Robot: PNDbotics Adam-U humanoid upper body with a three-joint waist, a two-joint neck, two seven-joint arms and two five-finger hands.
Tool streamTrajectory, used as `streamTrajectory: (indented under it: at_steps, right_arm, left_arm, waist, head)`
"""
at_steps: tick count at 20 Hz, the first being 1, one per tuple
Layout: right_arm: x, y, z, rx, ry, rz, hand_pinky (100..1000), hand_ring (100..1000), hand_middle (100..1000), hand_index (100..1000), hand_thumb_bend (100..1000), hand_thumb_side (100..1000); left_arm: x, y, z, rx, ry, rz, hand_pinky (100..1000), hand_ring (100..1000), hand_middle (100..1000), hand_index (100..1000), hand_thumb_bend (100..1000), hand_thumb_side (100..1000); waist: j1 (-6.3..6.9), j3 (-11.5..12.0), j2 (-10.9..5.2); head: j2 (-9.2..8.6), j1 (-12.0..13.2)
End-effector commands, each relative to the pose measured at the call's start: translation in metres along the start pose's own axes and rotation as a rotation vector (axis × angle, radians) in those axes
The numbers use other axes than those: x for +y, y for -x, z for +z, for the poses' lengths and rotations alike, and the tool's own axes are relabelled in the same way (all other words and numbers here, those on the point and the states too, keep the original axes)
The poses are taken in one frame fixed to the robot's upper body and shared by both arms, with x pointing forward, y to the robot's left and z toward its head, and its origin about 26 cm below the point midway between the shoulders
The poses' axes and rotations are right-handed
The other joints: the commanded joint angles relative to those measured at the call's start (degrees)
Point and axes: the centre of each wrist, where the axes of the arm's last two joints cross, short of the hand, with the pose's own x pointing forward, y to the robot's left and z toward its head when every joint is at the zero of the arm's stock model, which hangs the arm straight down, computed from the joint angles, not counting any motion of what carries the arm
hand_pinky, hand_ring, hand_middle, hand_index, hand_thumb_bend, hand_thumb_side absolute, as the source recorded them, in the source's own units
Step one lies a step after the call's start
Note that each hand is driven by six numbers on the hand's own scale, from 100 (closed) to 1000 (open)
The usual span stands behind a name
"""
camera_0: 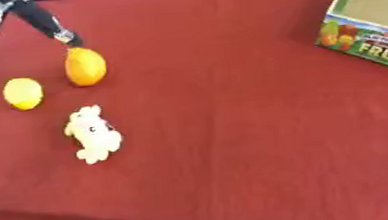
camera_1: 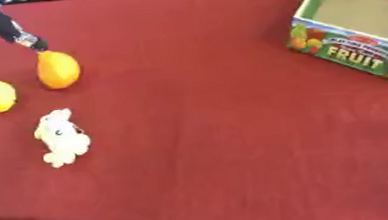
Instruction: Pick up the objects with one hand, pass them to the other hand, and then place them into the box on the other side of the table.
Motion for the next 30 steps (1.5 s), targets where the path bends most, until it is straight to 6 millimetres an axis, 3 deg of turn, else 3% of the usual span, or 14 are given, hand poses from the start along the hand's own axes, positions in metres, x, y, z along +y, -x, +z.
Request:
streamTrajectory:
  at_steps: [1, 16, 20, 30]
  right_arm:
    - [-0.007, -0.007, -0.002, 0.004, -0.02, 0.036, 1000, 1000, 797, 1000, 100, 526]
    - [-0.006, -0.005, -0.005, -0.008, -0.034, 0.031, 1000, 1000, 798, 1000, 100, 526]
    - [-0.005, -0.004, -0.004, -0.009, -0.035, 0.031, 1000, 1000, 797, 1000, 100, 526]
    - [-0.004, -0.002, -0.004, -0.007, -0.044, 0.034, 1000, 1000, 796, 1000, 100, 526]
  left_arm:
    - [0.013, 0.008, 0.001, 0.138, 0.116, 0.064, 884, 857, 826, 871, 871, 273]
    - [-0.015, 0.017, -0.027, 0.255, 0.19, 0.003, 887, 855, 838, 850, 870, 267]
    - [-0.021, 0.018, -0.033, 0.27, 0.209, 0.007, 883, 854, 836, 848, 834, 265]
    - [-0.023, 0.015, -0.036, 0.264, 0.221, 0.031, 880, 852, 832, 848, 794, 270]
  waist:
    - [-0.2, 0.0, -0.73]
    - [-0.72, -0.2, -0.26]
    - [-0.83, -0.3, -0.19]
    - [-1.04, -0.3, 0.0]
  head:
    - [-0.14, 0.5]
    - [-0.23, 2.1]
    - [-0.43, 2.3]
    - [-0.8, 1.8]
